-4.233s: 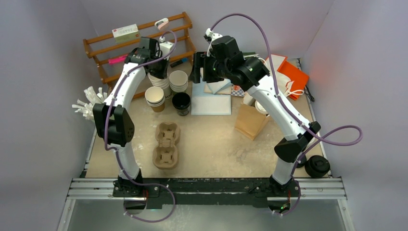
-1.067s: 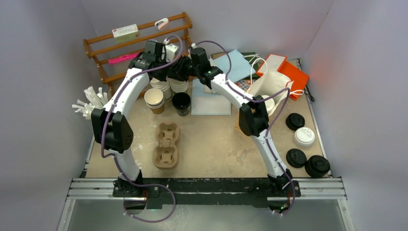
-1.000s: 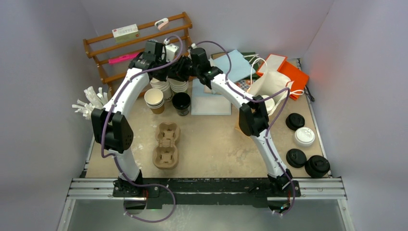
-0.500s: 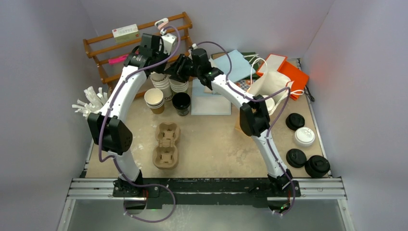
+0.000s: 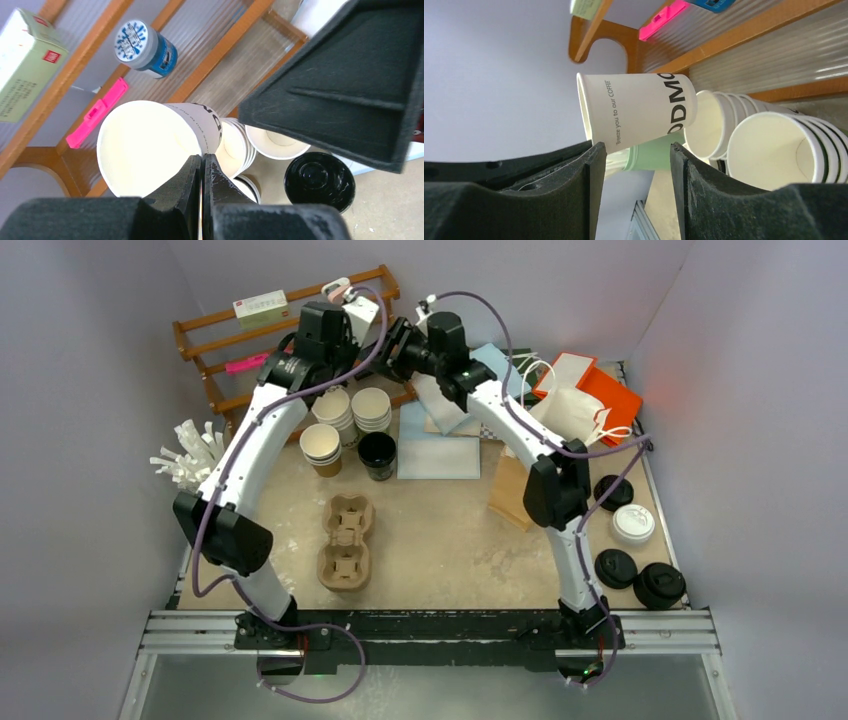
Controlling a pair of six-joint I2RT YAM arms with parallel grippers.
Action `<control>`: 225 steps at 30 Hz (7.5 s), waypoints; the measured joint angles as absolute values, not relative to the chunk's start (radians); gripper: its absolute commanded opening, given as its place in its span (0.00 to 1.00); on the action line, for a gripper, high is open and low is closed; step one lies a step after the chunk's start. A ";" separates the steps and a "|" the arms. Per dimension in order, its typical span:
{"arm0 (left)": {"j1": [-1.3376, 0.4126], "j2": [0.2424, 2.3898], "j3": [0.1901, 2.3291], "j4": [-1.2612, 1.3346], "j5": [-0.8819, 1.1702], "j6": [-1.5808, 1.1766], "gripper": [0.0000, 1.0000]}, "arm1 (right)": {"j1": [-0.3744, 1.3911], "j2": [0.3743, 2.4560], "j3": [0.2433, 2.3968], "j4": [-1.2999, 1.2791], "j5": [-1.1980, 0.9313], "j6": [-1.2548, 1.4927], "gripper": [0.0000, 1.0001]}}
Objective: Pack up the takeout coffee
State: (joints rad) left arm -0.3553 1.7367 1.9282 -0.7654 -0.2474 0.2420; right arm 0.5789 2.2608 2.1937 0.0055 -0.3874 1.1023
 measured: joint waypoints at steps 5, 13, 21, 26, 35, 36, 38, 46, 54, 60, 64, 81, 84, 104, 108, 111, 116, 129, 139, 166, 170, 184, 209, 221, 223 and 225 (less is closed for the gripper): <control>-0.376 1.646 1.928 -0.763 -0.222 0.198 0.00 | 0.568 2.077 2.066 -0.052 -0.347 1.010 0.52; -0.493 1.474 1.903 -0.764 -0.110 0.079 0.00 | 0.561 1.605 1.773 -0.197 -0.229 0.838 0.52; -0.865 1.455 1.758 -0.835 -0.151 -0.002 0.00 | 0.561 1.304 1.681 -0.463 -0.055 0.704 0.53; -1.124 1.454 1.579 -0.826 -0.195 -0.067 0.00 | 0.561 1.191 1.705 -0.638 0.148 0.653 0.51; -1.378 1.462 1.364 -0.685 -0.278 -0.087 0.00 | 0.556 1.141 1.714 -0.944 0.406 0.653 0.52; -1.387 1.466 1.351 -0.672 -0.287 -0.087 0.00 | 0.556 1.119 1.687 -0.963 0.406 0.662 0.52; -1.408 1.483 1.321 -0.644 -0.308 -0.087 0.00 | 0.556 1.066 1.642 -1.004 0.406 0.686 0.52; -1.427 1.650 1.306 -0.618 -0.409 -0.088 0.00 | 0.556 0.884 1.518 -1.095 0.400 0.793 0.52; -1.428 1.715 1.311 -0.561 -0.501 -0.085 0.00 | 0.556 0.806 1.311 -1.187 0.404 0.945 0.53; -1.425 1.747 1.311 -0.503 -0.544 -0.059 0.00 | 0.556 0.857 1.214 -1.198 0.430 0.995 0.71; -1.413 1.750 1.311 -0.486 -0.547 -0.048 0.00 | 0.556 0.912 1.214 -1.147 0.435 0.988 0.73; -1.362 1.748 1.311 -0.456 -0.496 -0.029 0.00 | 0.481 1.063 1.436 -1.134 0.553 1.000 0.65; -1.362 1.744 1.311 -0.456 -0.478 -0.029 0.00 | 0.421 1.122 1.433 -1.125 0.526 0.988 0.56; -1.362 1.724 1.311 -0.458 -0.442 -0.014 0.00 | 0.362 1.391 1.556 -0.780 0.270 0.923 0.00; -1.362 1.723 1.311 -0.458 -0.442 -0.014 0.00 | 0.361 1.419 1.575 -0.706 0.243 0.918 0.01; -1.362 1.723 1.311 -0.458 -0.443 -0.014 0.00 | 0.362 1.420 1.572 -0.686 0.229 0.915 0.04; -1.362 1.723 1.311 -0.458 -0.443 -0.014 0.00 | 0.362 1.365 1.473 -0.654 0.234 0.930 0.13; -1.362 1.723 1.318 -0.462 -0.416 -0.014 0.00 | 0.363 1.172 1.406 -0.846 0.348 0.973 0.90; -1.362 1.723 1.356 -0.500 -0.371 -0.017 0.22 | 0.363 1.130 1.519 -1.071 0.432 0.899 0.99; -1.318 1.661 1.481 -0.572 -0.337 -0.054 0.43 | 0.363 0.892 1.384 -1.273 0.476 0.955 0.66; -1.233 1.623 1.481 -0.574 -0.298 -0.087 0.43 | 0.363 0.842 1.224 -1.275 0.449 1.023 0.69; -1.168 1.599 1.481 -0.572 -0.212 -0.095 0.42 | 0.286 1.035 0.798 -1.139 0.391 1.245 0.88; -1.154 1.521 1.519 -0.727 -0.156 -0.088 0.42 | -0.323 1.138 0.727 -0.765 0.365 0.939 0.85; -1.154 1.532 1.529 -0.756 -0.123 -0.113 0.41 | -0.428 1.217 0.708 -0.610 0.245 0.815 0.75; -1.154 1.539 1.536 -0.760 -0.123 -0.113 0.41 | -0.434 1.217 0.700 -0.593 0.234 0.802 0.76; -1.154 1.544 1.539 -0.764 -0.123 -0.113 0.41 | -0.434 1.217 0.696 -0.582 0.224 0.798 0.76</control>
State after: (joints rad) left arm -1.1542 1.5436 1.5394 -0.7639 -0.1230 -0.1135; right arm -0.4339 1.2175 0.6956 -0.5819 0.2237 0.7982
